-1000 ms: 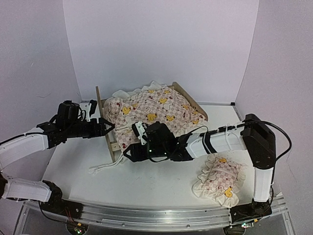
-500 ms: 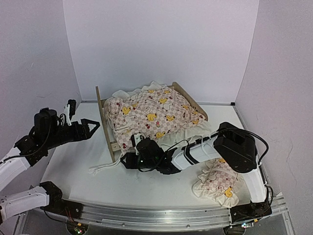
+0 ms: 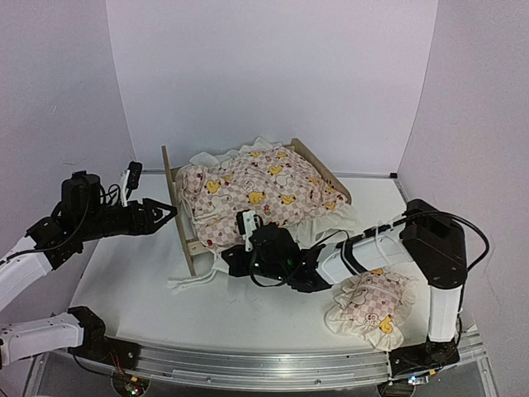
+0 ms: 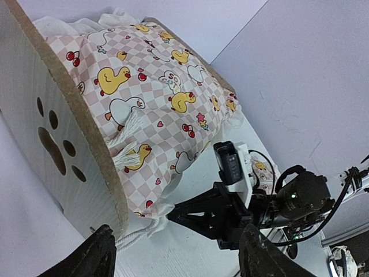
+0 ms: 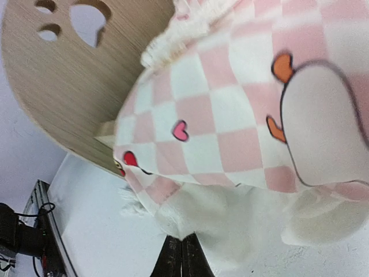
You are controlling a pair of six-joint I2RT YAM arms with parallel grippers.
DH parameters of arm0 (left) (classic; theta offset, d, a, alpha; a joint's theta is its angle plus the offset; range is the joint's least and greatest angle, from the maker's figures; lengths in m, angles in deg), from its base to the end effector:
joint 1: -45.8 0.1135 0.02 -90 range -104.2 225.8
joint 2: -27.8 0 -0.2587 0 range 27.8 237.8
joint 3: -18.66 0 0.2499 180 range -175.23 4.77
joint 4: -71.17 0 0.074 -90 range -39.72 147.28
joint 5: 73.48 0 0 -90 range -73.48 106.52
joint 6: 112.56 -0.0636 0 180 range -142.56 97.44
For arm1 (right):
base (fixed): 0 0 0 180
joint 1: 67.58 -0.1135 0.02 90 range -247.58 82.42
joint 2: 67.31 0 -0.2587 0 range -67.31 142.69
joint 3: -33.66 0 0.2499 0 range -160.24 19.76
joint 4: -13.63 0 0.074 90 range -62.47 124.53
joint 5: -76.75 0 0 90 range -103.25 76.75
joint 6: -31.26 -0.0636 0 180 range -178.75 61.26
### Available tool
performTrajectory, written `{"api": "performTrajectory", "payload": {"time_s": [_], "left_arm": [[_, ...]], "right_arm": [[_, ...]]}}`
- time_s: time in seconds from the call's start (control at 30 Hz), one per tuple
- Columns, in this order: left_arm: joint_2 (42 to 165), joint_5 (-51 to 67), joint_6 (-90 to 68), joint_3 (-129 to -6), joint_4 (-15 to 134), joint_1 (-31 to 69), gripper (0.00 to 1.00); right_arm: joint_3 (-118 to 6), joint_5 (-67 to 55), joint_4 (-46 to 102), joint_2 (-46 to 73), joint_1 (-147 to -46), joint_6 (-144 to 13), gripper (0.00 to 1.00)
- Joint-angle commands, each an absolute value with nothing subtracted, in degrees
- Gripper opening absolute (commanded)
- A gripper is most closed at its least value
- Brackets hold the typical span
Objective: Set up the pet bed
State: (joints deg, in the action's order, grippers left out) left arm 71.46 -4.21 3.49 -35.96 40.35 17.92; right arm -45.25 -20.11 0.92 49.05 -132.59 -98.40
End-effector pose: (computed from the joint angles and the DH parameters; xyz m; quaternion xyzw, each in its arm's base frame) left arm 0.1696 -0.1152 0.2943 0.1162 0.8033 -0.3875 0.4370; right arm 0.2003 0.4117 0.1359 -0.1530 0.8273 0.3953 0.3688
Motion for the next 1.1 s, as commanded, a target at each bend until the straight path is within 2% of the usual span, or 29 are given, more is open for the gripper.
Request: {"api": "performTrajectory", "payload": {"time_s": [0.0,0.1,0.2,0.23,0.33,0.37,0.57,0.63,0.77,0.93,1.07], "left_arm": [[73.98,-8.30,1.32,-40.22,42.33,17.14,0.70],[76.83,-4.62,0.64,-40.64,42.21,12.13,0.66],[79.51,5.11,-1.22,-41.33,42.16,1.61,0.61],[80.30,7.87,-1.90,-41.94,42.19,-0.25,0.56],[85.50,15.36,-3.06,-42.67,42.37,-6.54,0.32],[86.99,15.89,-3.20,-42.27,43.10,-7.56,0.27],[83.89,17.42,-1.41,-28.01,59.09,-8.81,0.13],[82.29,15.46,-1.90,-23.19,67.63,-8.80,0.11],[88.36,15.90,-5.32,-23.21,69.43,-9.14,0.12],[92.24,28.90,-12.15,-17.57,80.29,-12.63,0.15],[95.26,30.83,-20.01,-12.19,92.95,-13.56,0.14]], "right_arm": [[-42.37,-18.29,-4.39,41.30,-132.46,-94.31,0.00],[-42.43,-12.61,-1.99,38.88,-130.95,-92.49,0.00],[-42.72,-1.82,-1.02,38.36,-127.30,-91.85,0.00],[-43.11,2.74,-0.98,38.68,-125.89,-91.72,0.00],[-45.10,16.12,-0.21,40.44,-122.17,-89.29,0.00],[-45.68,19.79,-0.01,40.67,-121.42,-87.93,0.00],[-50.53,33.50,10.38,41.97,-118.70,-77.92,0.00],[-52.12,35.75,12.63,42.72,-118.56,-75.73,0.00],[-53.12,37.36,13.46,43.35,-118.14,-74.73,0.00],[-53.70,37.44,13.55,43.18,-117.94,-74.34,0.00],[-54.11,37.29,13.55,43.10,-117.85,-74.60,0.00]]}}
